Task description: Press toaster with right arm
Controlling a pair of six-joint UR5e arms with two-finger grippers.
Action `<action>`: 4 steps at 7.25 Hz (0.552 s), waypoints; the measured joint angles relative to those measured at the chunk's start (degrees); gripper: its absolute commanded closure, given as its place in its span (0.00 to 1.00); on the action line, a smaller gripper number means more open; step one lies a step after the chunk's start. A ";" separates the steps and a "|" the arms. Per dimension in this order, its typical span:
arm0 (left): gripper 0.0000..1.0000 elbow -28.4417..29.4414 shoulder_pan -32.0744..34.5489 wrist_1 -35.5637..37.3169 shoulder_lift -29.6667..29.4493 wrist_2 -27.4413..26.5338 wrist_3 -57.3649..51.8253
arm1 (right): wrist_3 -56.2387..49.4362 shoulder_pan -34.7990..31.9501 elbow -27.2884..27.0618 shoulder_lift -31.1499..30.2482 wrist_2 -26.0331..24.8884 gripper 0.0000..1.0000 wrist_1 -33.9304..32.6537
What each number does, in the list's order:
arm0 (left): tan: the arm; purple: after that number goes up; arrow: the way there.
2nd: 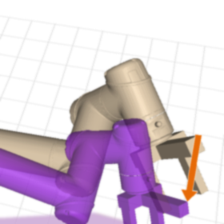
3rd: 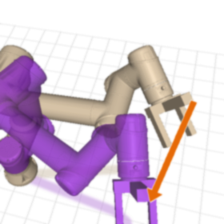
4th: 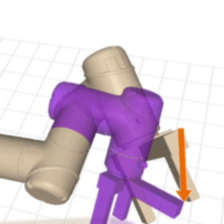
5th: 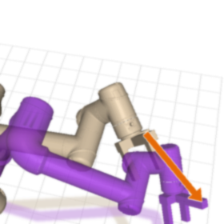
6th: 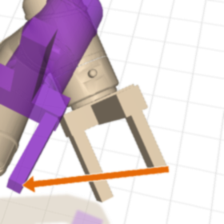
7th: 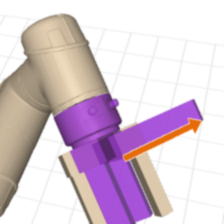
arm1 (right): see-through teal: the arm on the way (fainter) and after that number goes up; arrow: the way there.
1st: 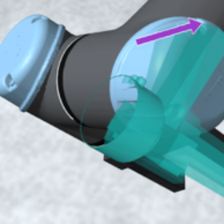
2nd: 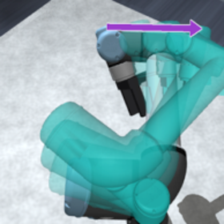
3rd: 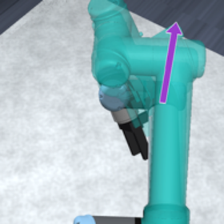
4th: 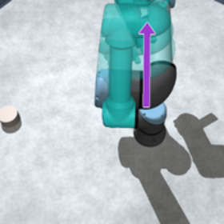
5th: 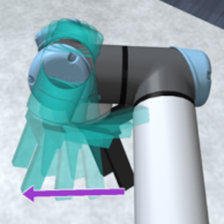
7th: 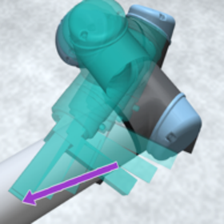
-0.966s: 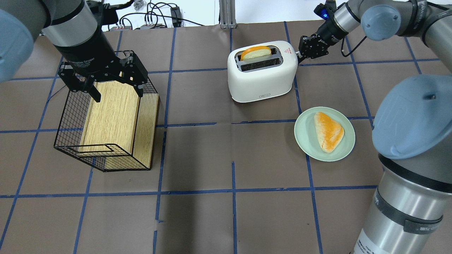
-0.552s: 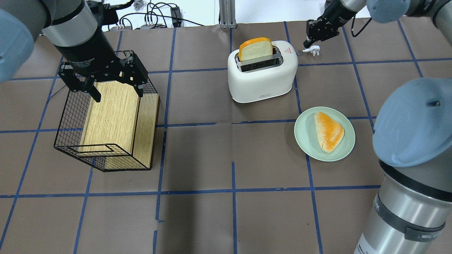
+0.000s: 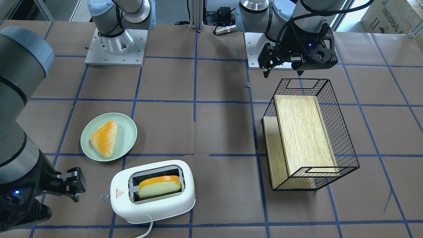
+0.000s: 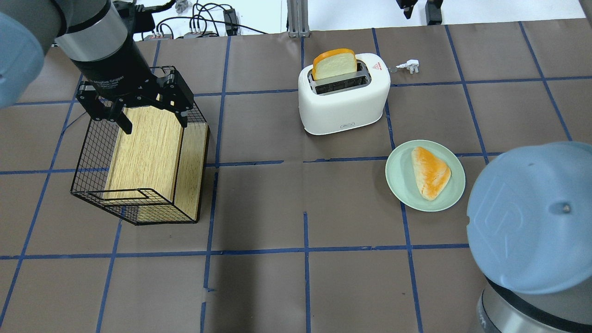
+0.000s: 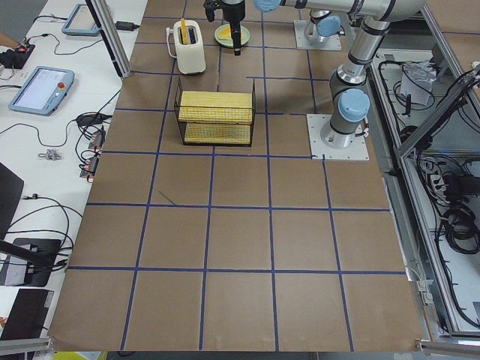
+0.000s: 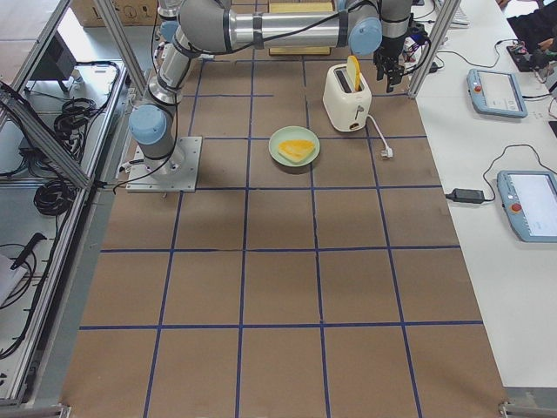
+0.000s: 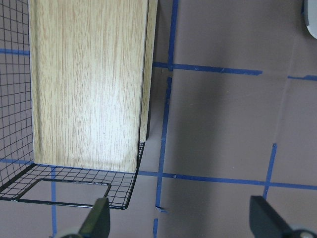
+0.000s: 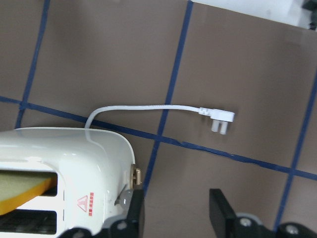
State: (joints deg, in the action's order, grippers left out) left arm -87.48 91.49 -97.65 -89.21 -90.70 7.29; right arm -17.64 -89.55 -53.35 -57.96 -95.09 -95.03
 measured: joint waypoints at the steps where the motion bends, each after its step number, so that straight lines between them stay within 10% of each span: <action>1: 0.00 0.01 0.00 0.00 0.00 0.00 0.00 | 0.16 -0.56 -1.05 -3.12 0.97 0.01 3.53; 4: 0.00 0.03 0.00 0.00 0.00 0.00 0.00 | 0.43 -0.73 -16.69 -17.99 4.44 0.00 8.50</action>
State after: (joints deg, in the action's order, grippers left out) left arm -87.45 91.50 -97.64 -89.21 -90.70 7.29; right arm -17.21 -90.29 -70.04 -75.95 -90.64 -86.53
